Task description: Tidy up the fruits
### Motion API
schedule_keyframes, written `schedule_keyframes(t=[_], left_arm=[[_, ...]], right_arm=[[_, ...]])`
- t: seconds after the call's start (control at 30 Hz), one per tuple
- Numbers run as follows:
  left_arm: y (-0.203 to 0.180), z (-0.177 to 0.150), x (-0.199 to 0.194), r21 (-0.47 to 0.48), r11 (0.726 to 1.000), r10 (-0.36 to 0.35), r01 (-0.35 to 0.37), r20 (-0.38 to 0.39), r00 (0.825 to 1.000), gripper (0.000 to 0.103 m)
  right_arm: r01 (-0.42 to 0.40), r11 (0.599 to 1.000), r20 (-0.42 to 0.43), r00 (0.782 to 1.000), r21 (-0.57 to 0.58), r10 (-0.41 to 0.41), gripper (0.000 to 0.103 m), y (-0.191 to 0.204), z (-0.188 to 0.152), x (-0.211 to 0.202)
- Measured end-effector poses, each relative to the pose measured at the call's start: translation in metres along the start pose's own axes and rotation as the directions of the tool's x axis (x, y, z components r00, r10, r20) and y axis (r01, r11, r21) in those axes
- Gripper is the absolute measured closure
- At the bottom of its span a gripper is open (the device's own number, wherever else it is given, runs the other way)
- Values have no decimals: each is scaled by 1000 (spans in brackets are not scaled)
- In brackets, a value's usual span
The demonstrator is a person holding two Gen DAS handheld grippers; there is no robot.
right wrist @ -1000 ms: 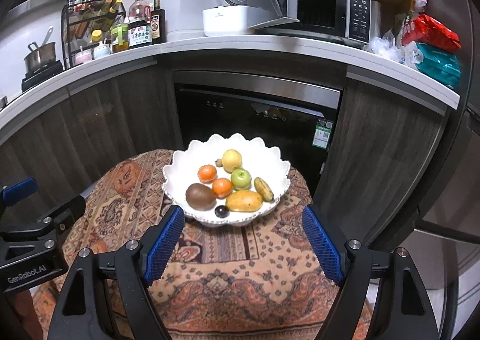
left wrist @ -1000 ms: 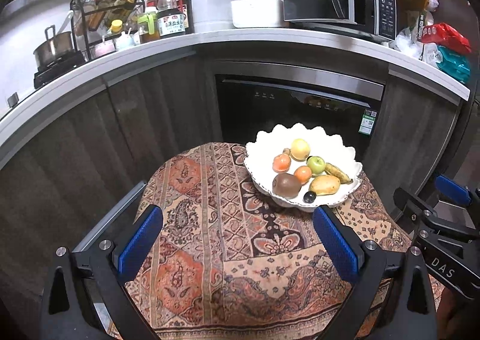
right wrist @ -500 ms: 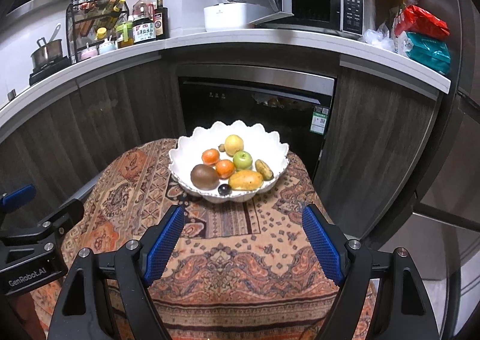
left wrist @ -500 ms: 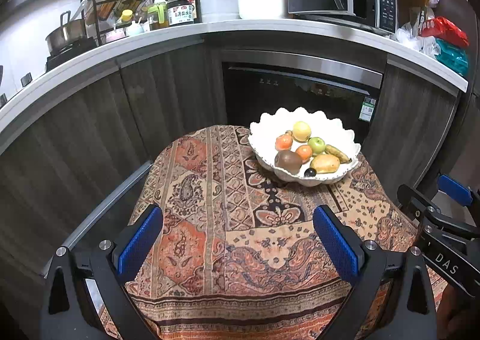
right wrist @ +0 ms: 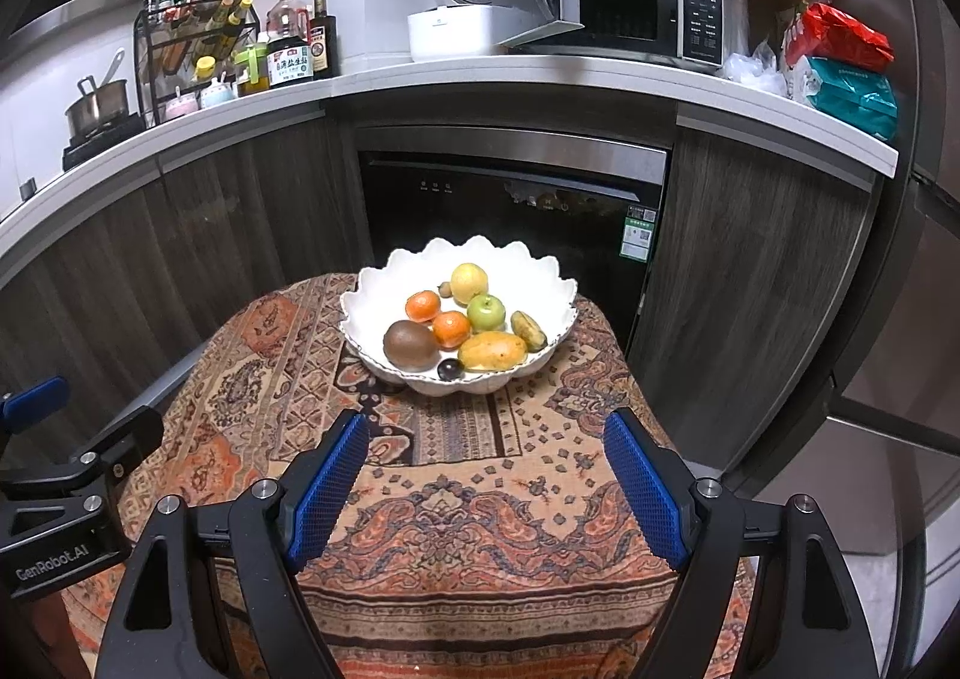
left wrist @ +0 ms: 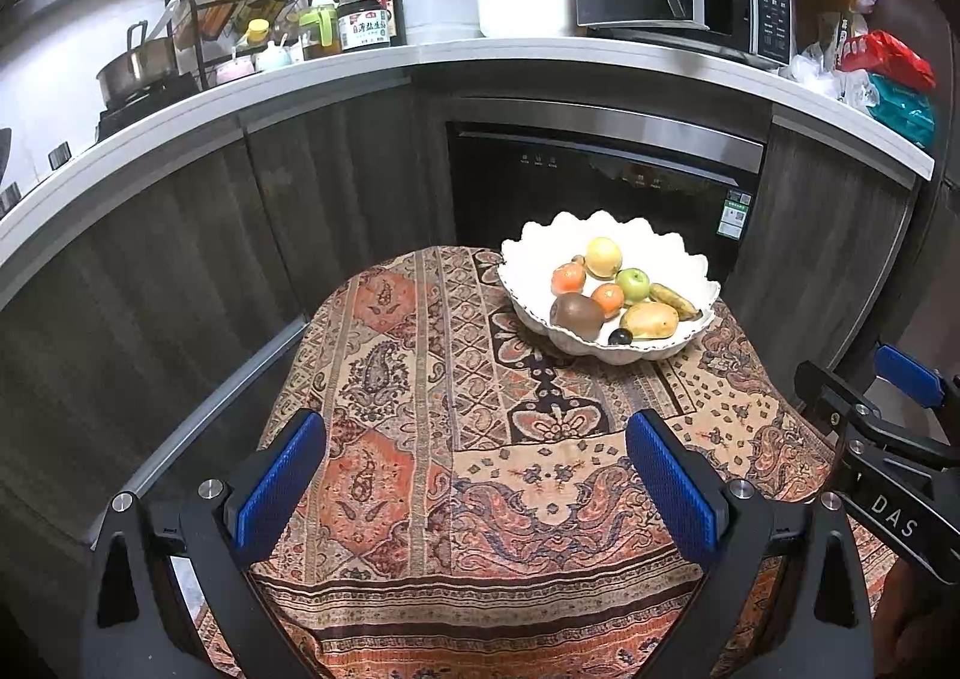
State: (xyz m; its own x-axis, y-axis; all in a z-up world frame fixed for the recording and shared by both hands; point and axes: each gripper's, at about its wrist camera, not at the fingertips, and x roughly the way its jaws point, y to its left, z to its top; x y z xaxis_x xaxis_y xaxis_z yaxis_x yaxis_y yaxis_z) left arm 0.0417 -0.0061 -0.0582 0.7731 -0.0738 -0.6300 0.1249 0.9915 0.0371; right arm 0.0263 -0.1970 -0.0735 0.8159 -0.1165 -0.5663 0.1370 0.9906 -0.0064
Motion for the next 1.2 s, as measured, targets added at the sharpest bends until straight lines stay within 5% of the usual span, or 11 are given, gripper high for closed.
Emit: schedule_keyframes(t=[1.2], left_arm=[[4,0,-1,-12,1000,10,-10,5,1000,1]], right_arm=[[4,1000,1,1000,-3,-4,22,1,0,0]])
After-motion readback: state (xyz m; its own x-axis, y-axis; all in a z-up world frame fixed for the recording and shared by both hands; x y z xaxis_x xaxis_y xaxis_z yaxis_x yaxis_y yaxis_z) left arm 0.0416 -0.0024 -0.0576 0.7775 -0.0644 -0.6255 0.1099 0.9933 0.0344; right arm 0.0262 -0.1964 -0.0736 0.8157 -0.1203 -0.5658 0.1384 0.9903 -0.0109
